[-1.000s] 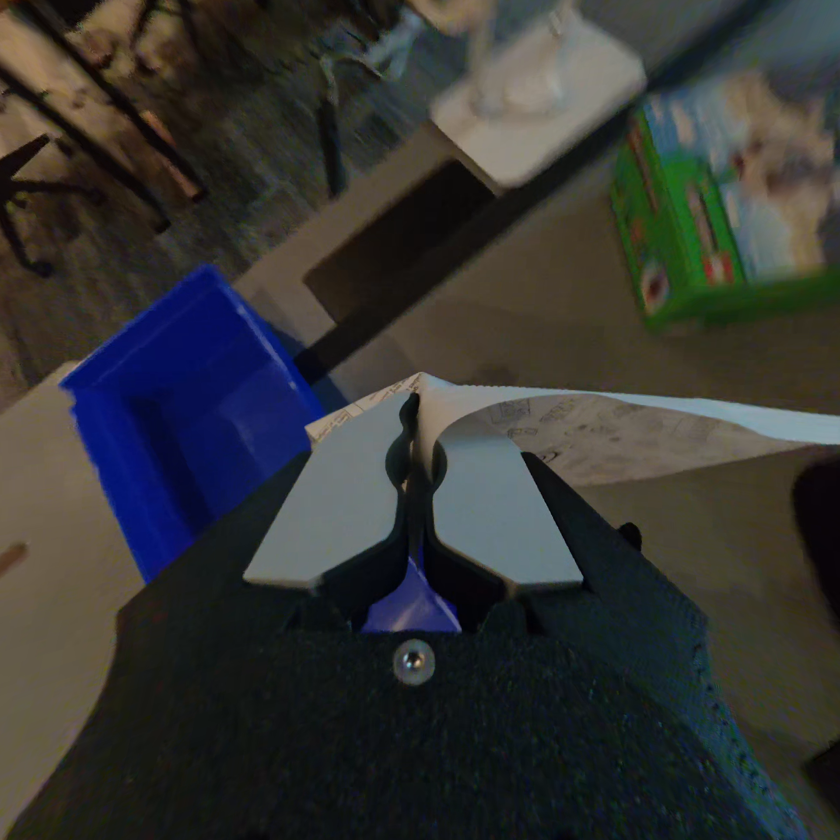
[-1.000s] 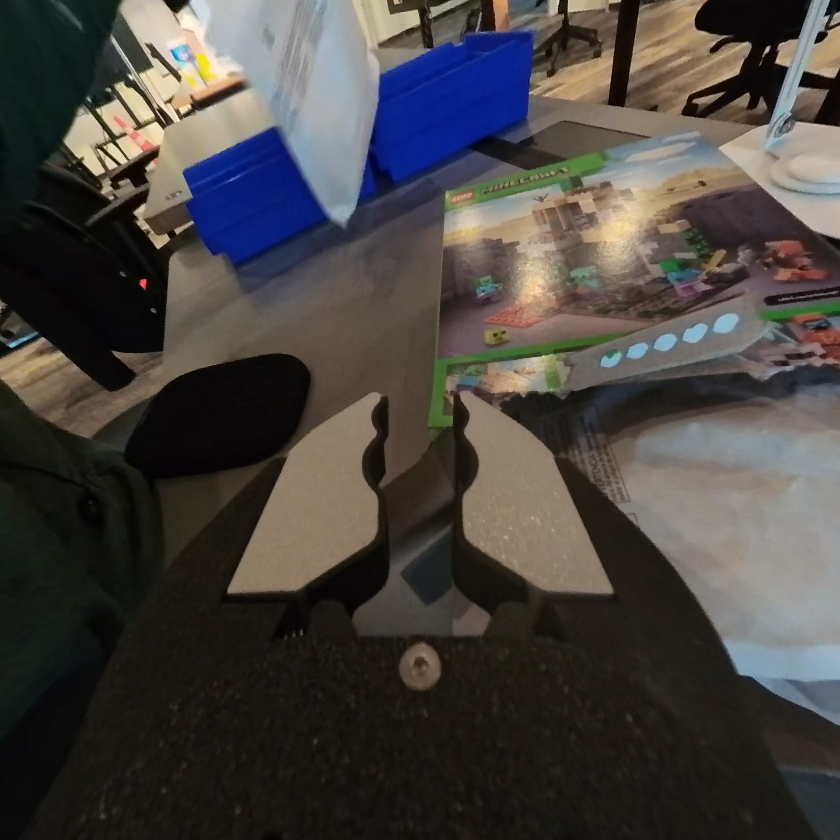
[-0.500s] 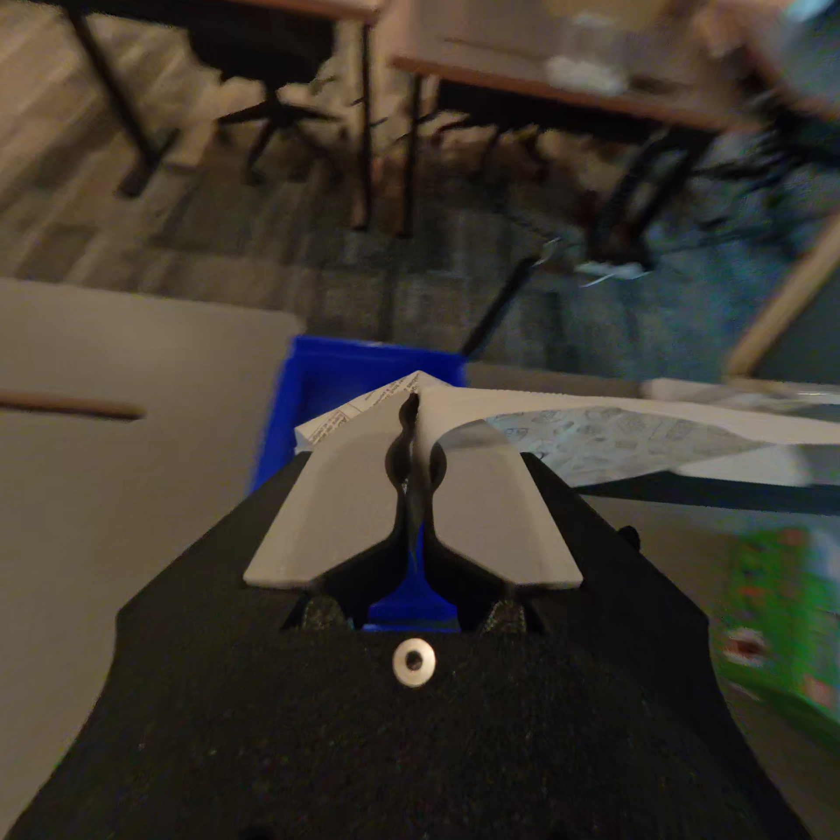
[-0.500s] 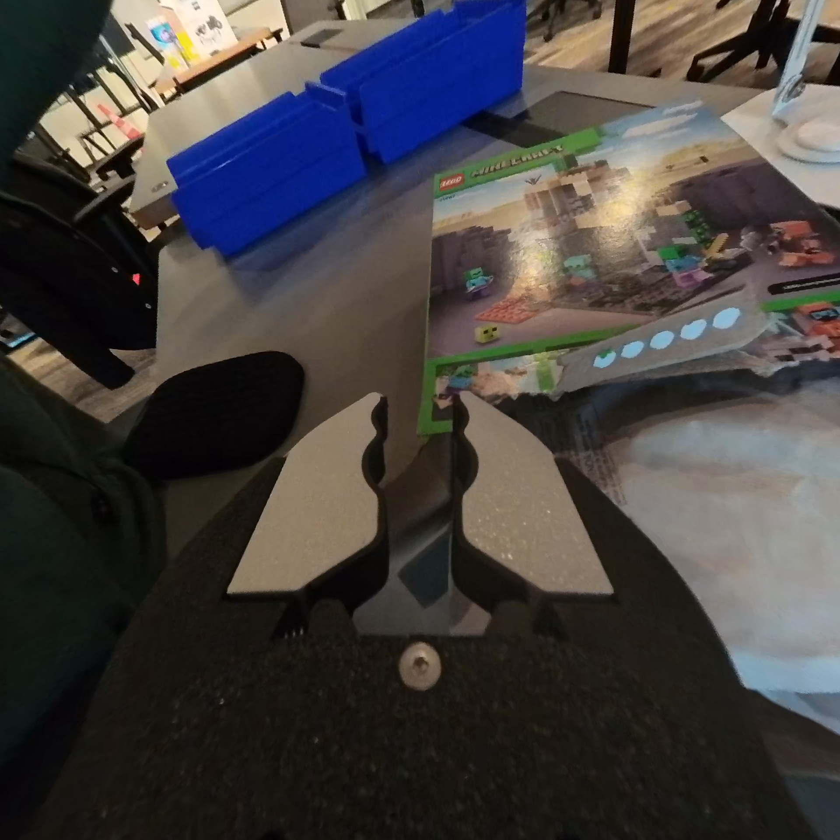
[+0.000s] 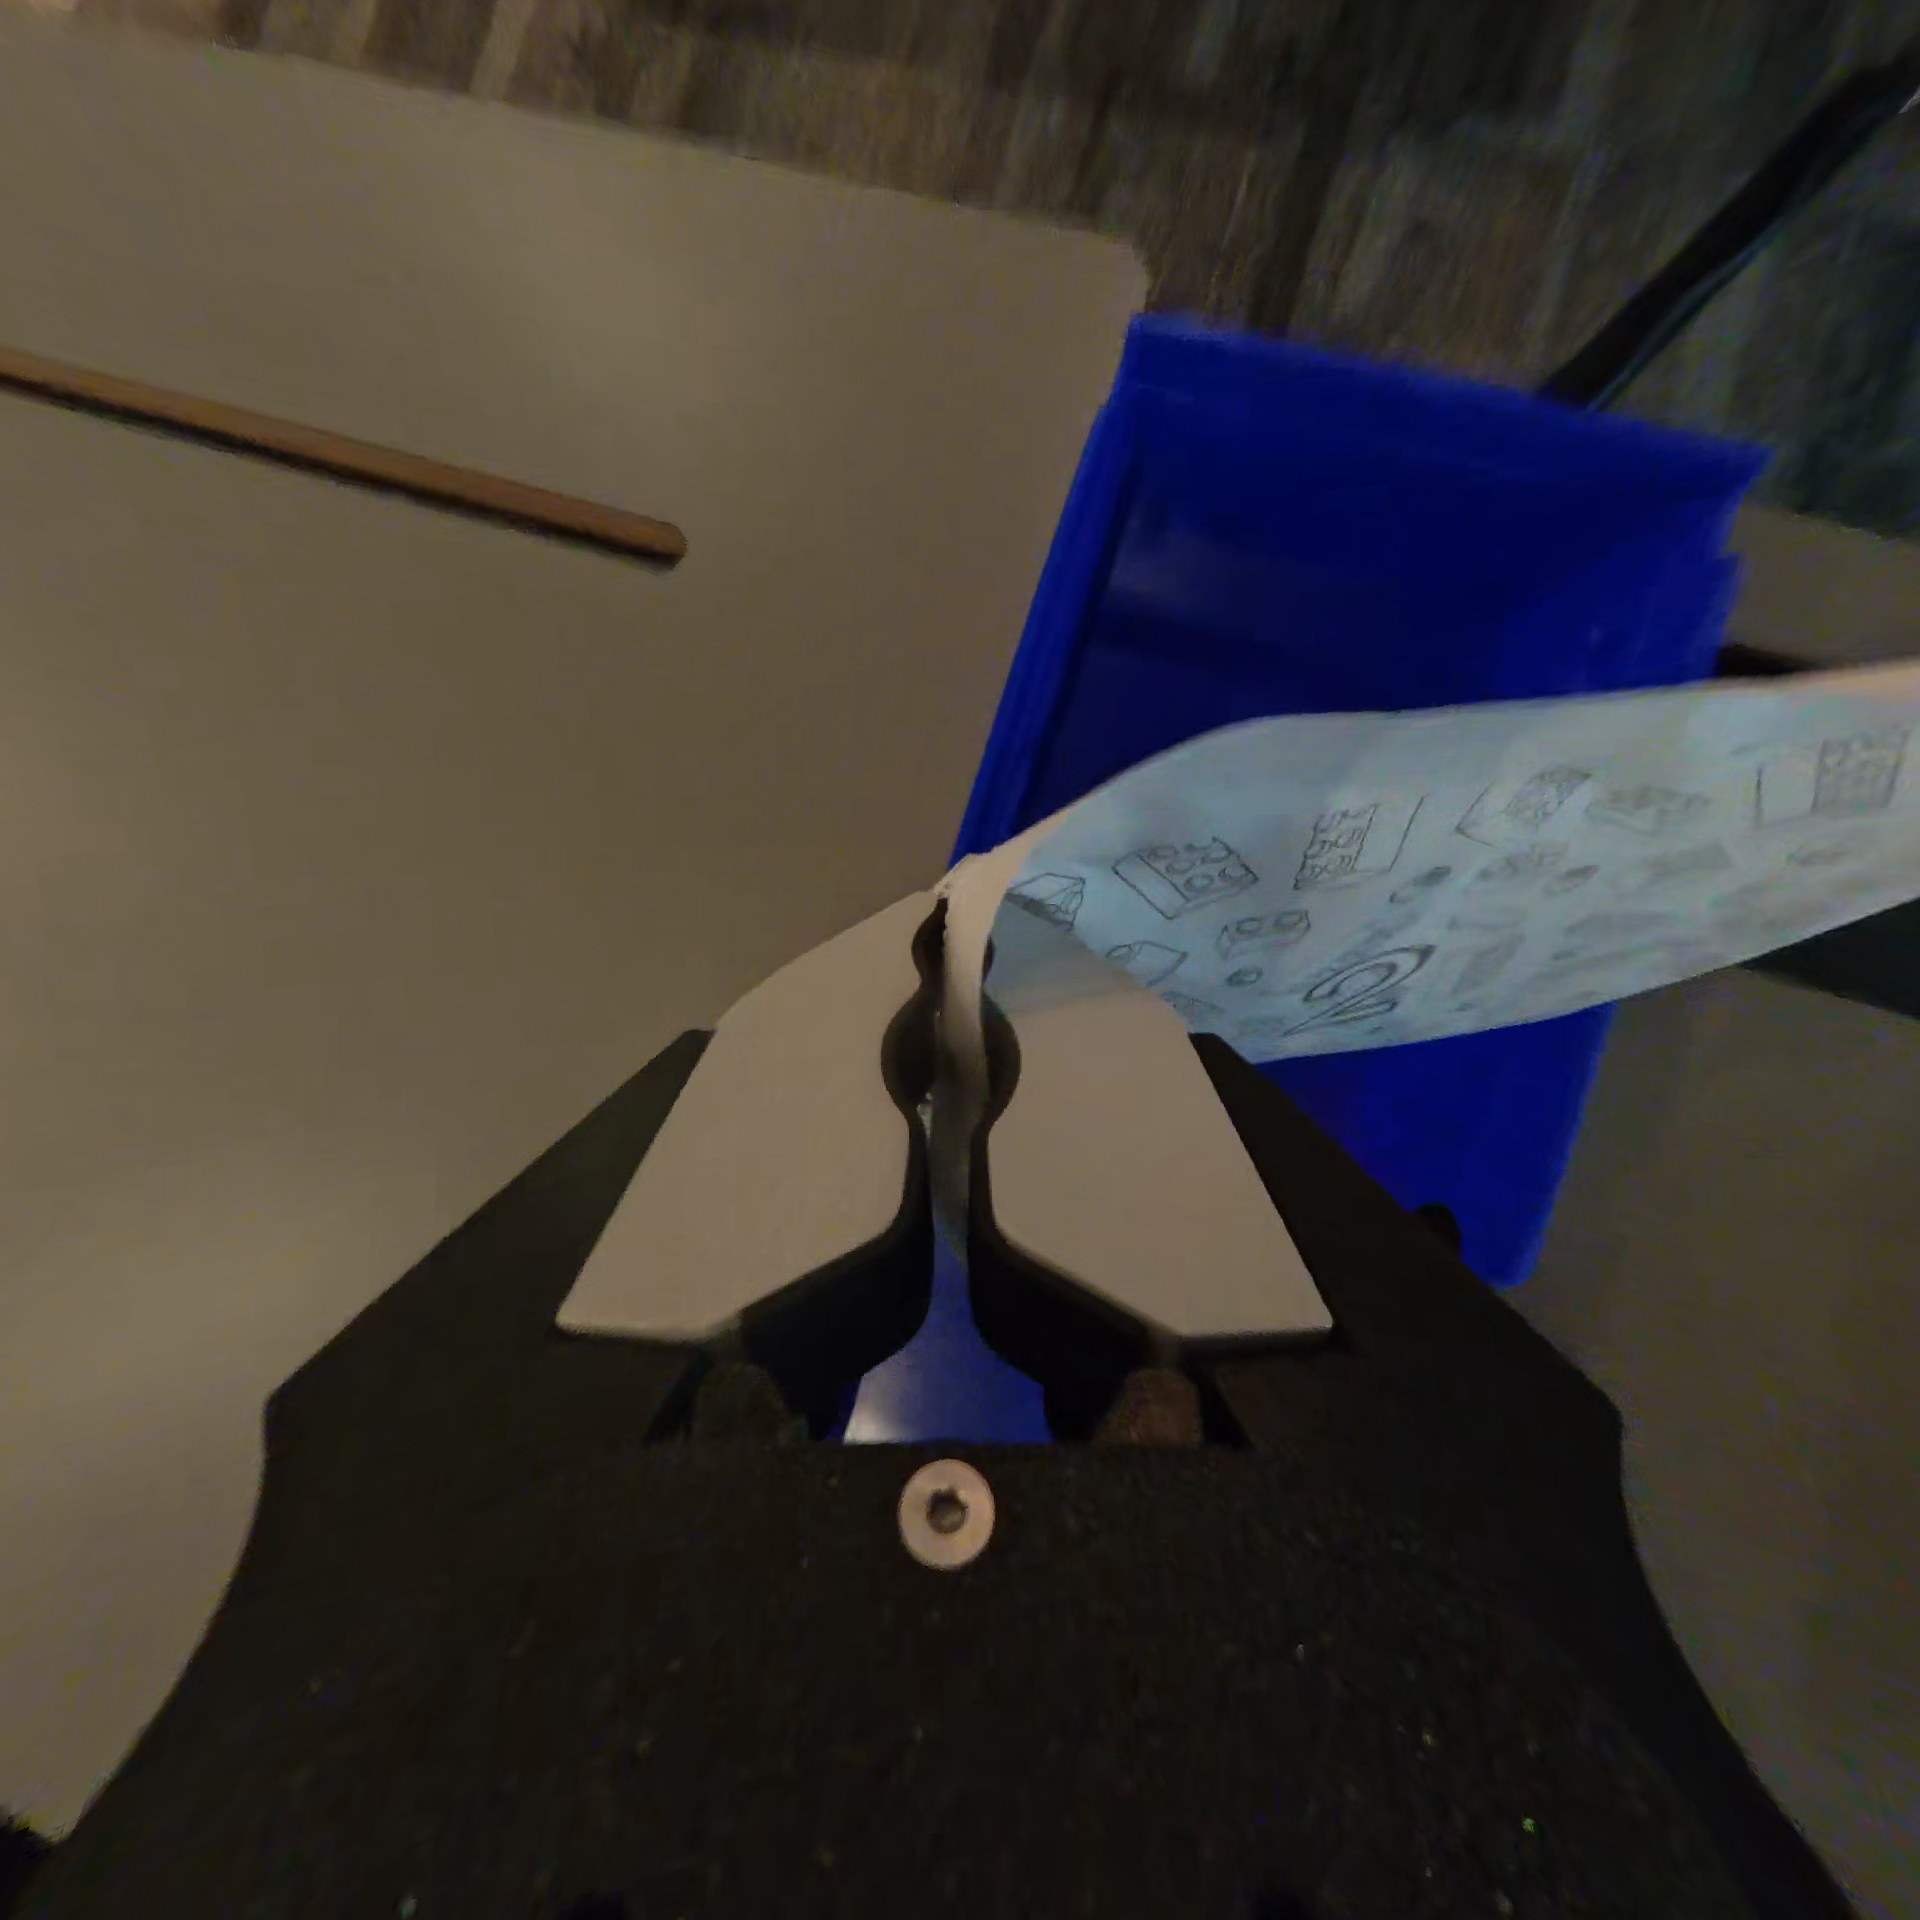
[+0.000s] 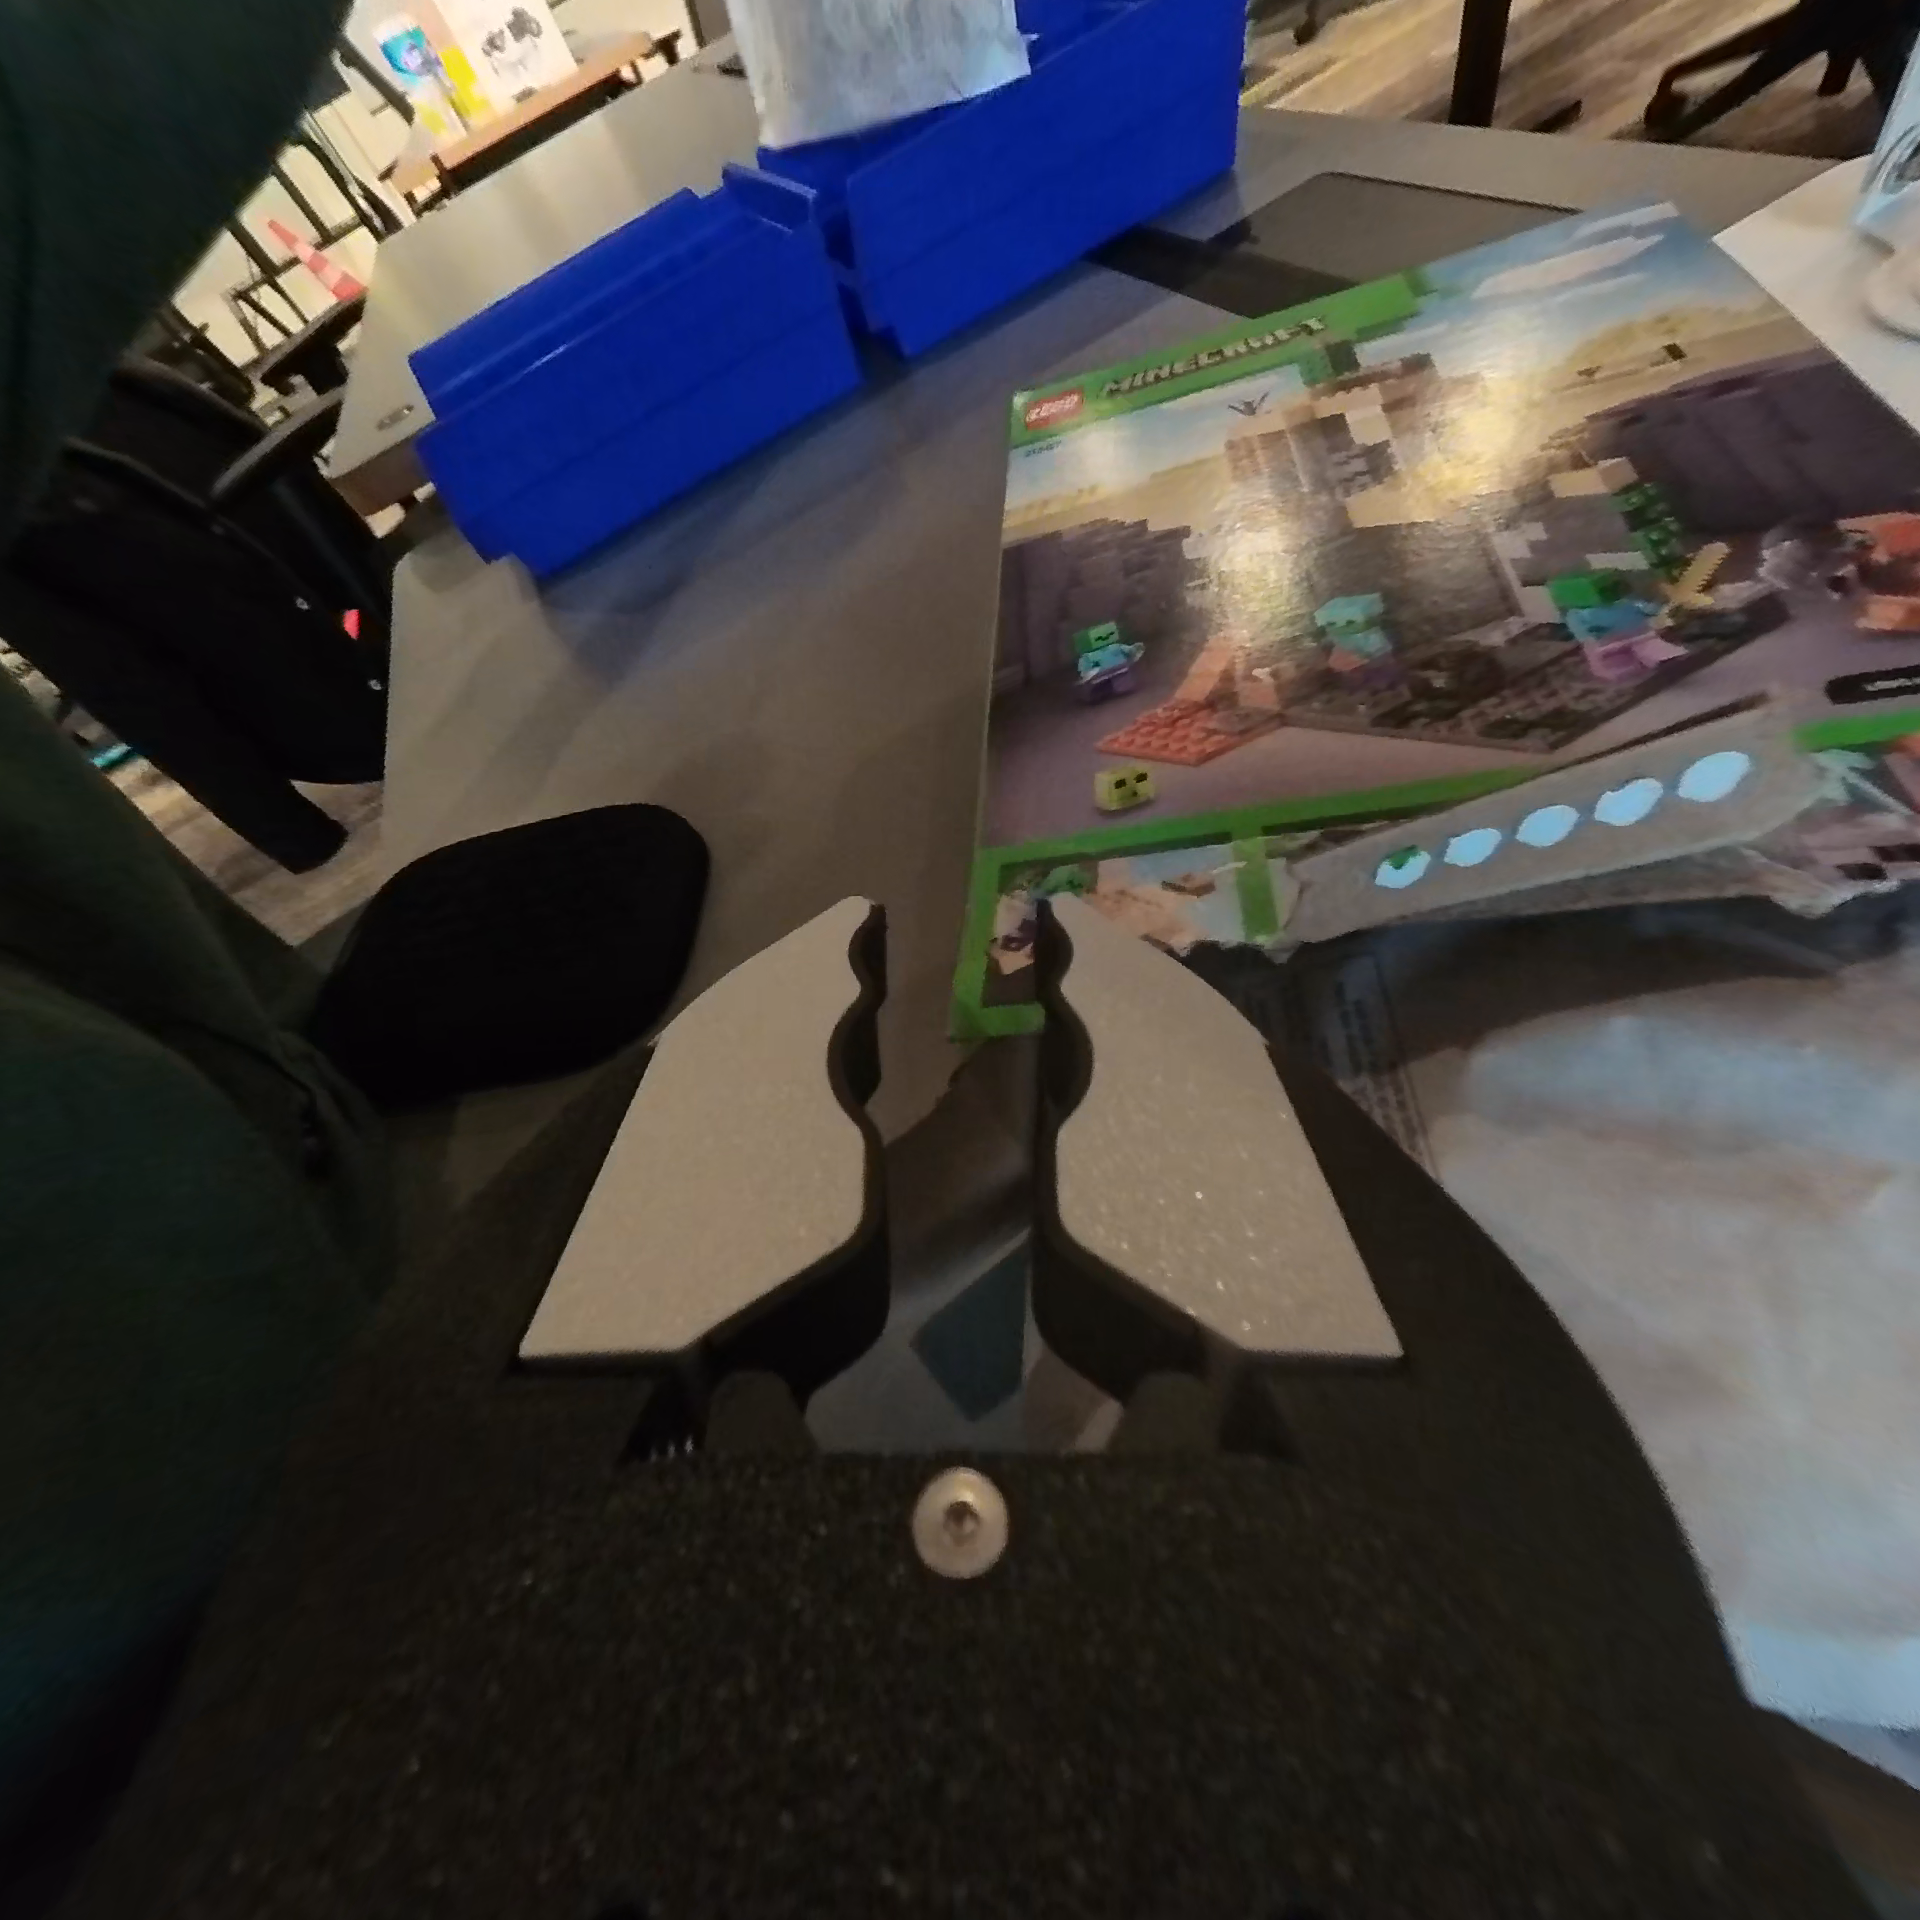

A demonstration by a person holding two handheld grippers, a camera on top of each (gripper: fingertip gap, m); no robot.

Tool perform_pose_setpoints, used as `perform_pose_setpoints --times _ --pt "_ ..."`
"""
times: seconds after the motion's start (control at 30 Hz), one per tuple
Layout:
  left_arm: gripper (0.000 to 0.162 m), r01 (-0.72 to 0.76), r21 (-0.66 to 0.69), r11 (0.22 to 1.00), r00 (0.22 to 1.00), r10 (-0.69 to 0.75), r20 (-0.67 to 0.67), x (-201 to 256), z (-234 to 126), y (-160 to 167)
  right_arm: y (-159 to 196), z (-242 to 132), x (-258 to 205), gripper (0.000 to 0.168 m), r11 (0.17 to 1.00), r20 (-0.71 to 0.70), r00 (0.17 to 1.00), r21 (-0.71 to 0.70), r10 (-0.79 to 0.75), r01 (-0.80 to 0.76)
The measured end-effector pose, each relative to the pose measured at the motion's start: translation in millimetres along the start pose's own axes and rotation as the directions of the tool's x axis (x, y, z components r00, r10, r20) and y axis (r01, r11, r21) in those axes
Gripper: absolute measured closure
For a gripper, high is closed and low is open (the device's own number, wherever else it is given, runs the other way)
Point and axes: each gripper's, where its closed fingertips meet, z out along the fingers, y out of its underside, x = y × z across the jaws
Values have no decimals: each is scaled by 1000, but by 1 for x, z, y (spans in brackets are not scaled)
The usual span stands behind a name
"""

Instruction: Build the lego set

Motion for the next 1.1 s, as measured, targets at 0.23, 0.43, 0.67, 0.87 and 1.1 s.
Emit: perform_pose_setpoints --times 0.23,0.43,0.67,0.87,1.1 --pt "161 -164 -240 957 986 169 -1 -8 21 41 0 6 4 141 1000 3 1000 -20 11 -11" --pt "152 -227 -201 953 974 222 -48 -17 31 47 1 11 4 141 999 5 1000 -35 10 -10" --pt "136 -349 -59 935 937 348 -32 -21 18 27 1 14 4 141 999 10 1000 -43 18 -18" --pt "133 -341 99 935 933 349 -87 -17 10 24 1 15 4 141 999 17 1000 -27 24 -24" --pt "120 -209 350 913 951 273 -146 -41 -3 25 2 13 -1 141 1000 29 1000 -26 11 -10"
